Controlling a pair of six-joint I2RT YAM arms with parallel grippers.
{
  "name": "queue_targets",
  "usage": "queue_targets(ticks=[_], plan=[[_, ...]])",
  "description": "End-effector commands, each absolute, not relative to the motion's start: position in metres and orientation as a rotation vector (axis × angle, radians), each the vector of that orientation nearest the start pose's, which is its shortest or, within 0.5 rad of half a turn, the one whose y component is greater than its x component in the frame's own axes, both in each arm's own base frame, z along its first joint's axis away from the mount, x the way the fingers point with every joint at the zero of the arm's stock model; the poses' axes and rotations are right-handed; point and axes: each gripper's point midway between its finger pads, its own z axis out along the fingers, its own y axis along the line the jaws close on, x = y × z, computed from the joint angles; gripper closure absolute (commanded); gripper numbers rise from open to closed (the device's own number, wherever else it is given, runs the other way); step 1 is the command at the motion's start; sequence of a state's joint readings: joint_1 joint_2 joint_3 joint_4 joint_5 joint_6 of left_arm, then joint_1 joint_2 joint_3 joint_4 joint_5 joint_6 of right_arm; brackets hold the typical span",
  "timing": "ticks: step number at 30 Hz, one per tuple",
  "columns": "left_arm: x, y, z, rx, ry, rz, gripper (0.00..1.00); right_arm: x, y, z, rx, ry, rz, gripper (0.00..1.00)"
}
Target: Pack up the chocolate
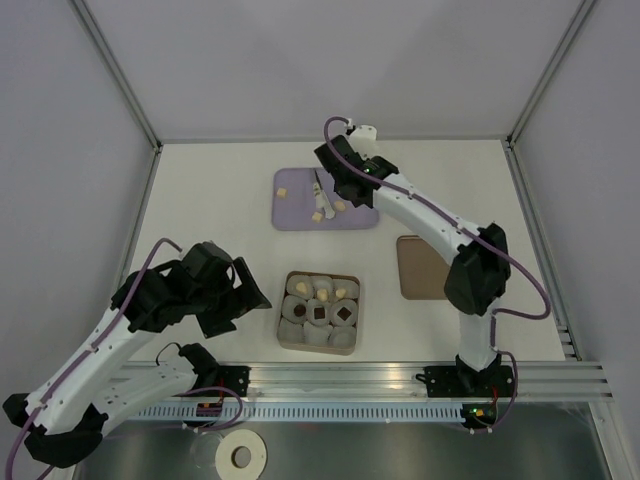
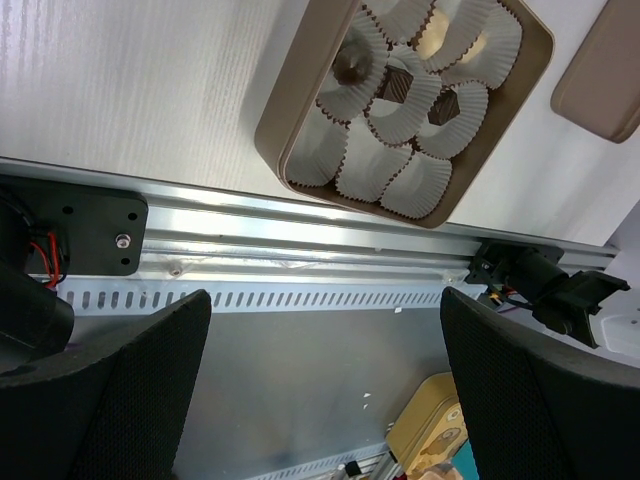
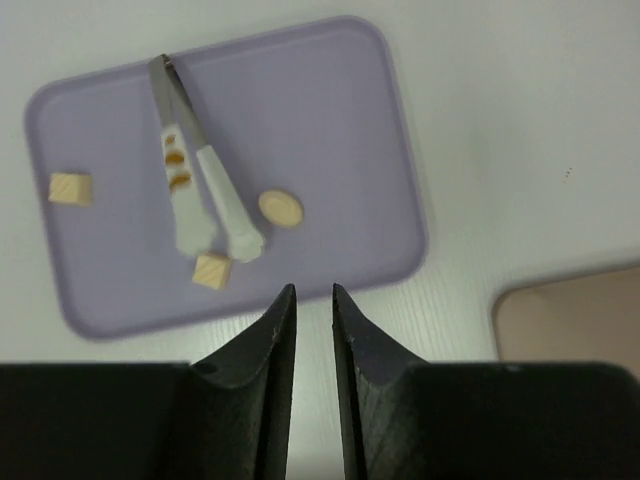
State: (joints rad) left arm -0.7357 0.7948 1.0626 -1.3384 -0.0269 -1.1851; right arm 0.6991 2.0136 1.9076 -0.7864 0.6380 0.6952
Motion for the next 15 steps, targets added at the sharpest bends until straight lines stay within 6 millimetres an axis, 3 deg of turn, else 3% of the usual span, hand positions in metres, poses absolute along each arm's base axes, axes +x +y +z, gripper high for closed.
queue_targets(ticks=[1, 2, 3, 5, 10, 13, 15], plan=[[0.063, -0.109, 0.188, -0.684, 2.826, -0.429, 0.00, 0.397, 0.272, 0.253, 0.161, 2.131, 0.060, 0.75], [0.063, -0.108, 0.188, -0.682, 2.826, -0.426, 0.00, 0.385, 0.271, 0.267, 0.161, 2.114, 0.095, 0.73], [0.062, -0.108, 0.187, -0.682, 2.828, -0.425, 0.00, 0.374, 0.270, 0.259, 0.152, 2.135, 0.088, 0.74], [0.060, -0.106, 0.186, -0.678, 2.829, -0.425, 0.00, 0.353, 0.275, 0.263, 0.151, 2.146, 0.140, 0.75], [0.058, -0.105, 0.184, -0.676, 2.830, -0.423, 0.01, 0.338, 0.280, 0.266, 0.080, 2.144, 0.145, 0.73], [0.059, -0.105, 0.185, -0.679, 2.825, -0.427, 0.00, 0.336, 0.299, 0.256, -0.078, 2.188, 0.195, 0.65], [0.062, -0.107, 0.187, -0.678, 2.820, -0.439, 0.00, 0.338, 0.331, 0.243, -0.274, 2.215, 0.284, 0.57]])
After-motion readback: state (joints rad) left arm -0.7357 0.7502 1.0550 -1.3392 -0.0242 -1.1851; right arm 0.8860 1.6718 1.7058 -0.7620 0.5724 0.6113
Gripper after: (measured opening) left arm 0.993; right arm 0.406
